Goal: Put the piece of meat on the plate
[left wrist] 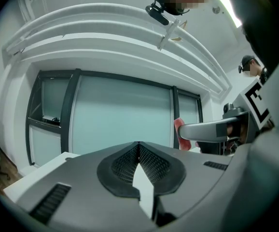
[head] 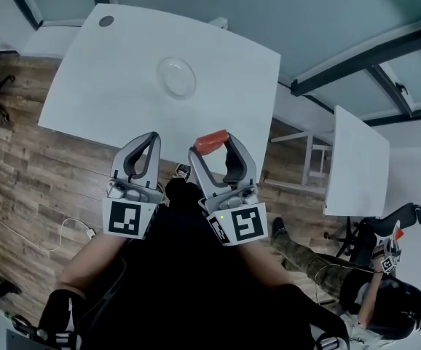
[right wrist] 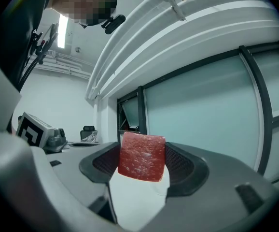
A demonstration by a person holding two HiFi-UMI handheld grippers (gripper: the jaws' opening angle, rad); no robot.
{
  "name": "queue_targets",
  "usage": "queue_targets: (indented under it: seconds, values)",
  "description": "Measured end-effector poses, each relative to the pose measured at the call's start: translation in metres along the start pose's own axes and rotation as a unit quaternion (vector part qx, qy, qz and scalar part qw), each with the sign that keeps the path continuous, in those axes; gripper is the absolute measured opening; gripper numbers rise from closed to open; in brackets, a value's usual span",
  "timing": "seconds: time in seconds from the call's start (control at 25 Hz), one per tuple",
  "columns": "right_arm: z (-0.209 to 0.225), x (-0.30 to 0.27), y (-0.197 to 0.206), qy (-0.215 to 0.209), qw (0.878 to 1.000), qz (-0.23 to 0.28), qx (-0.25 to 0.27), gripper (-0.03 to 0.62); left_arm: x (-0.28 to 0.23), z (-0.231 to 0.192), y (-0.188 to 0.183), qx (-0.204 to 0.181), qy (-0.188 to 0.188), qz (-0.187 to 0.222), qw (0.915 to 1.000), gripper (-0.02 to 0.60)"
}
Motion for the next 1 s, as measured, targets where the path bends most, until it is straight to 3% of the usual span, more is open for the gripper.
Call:
queue_targets:
  seconds: [0.28,0.44,0.8,1.0]
  values:
    - [0.027,-0.037,0.014,-0.024,1.0,-0.006,-0.011,0.291,-0.038,-0.016,0.006,-0.007,-0.012,-0.009,0.9999,-0.008]
    - [0.047,-0.066,0.016,-0.045,0.999,-0.006,-0.016,0.291,-0.073,-0.024,0.012,-0.025,-0.027,-0.031,0.9989,-0.008]
    - [0.074,-0.101,0.037,-0.076,0.996,-0.024,-0.031,0.291,-0.117,-0.03,0.036,-0.028,-0.033,-0.064,0.997,-0.008]
    - [0.084,-0.119,0.05,-0.061,0.997,-0.036,-0.035,0.291,-0.134,-0.039,0.051,-0.014,-0.002,-0.081,0.9966,-0.008]
Point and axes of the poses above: the fingertips, and each gripper's own axes: x backward along the fingers, z to its right, y out of its underside, the point moved 1 cm from there along x, backward along the fingers, and after that the axes turned 9 degrees about z, right-handed, at the moved point
